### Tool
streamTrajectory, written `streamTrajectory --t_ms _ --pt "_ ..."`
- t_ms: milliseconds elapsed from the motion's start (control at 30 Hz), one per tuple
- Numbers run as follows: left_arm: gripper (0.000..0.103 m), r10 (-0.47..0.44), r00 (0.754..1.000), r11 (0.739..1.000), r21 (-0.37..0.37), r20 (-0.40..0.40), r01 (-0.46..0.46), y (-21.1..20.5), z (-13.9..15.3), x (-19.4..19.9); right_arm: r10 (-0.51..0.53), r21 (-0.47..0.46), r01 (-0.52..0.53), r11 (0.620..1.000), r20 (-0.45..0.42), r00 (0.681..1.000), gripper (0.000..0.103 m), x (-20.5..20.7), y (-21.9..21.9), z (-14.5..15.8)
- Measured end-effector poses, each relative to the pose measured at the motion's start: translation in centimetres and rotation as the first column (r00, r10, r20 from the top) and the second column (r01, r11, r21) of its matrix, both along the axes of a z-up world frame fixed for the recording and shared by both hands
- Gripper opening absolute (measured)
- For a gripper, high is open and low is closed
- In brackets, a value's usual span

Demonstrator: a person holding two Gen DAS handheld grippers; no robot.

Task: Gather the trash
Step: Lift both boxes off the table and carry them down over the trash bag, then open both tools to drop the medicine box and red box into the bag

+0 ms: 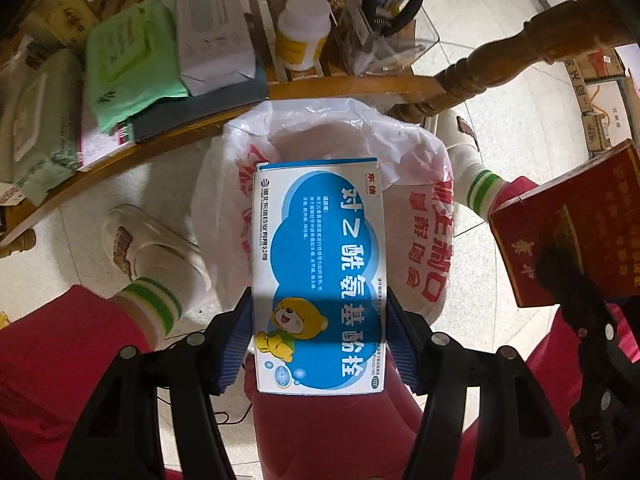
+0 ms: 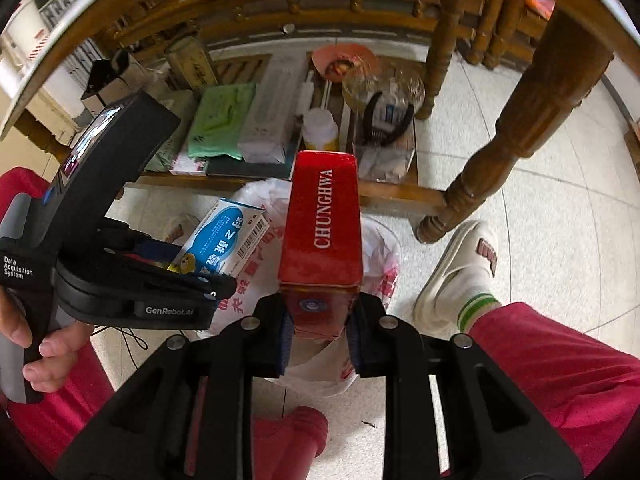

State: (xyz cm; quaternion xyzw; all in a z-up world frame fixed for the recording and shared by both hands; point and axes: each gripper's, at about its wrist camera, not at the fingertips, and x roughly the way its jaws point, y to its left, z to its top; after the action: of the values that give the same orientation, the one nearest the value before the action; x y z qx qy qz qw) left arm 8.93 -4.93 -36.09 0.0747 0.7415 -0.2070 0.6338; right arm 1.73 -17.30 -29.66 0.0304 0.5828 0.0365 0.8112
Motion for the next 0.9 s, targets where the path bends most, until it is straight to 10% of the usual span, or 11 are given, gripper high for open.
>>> streamTrajectory --t_ms 900 --pt "0.06 0.019 0.973 0.999 0.048 -0.228 -0.009 -0.1 -9.2 1.4 0.021 0.045 -0.012 0.999 -0.217 0.976 0.022 2.9 0.5 -9.4"
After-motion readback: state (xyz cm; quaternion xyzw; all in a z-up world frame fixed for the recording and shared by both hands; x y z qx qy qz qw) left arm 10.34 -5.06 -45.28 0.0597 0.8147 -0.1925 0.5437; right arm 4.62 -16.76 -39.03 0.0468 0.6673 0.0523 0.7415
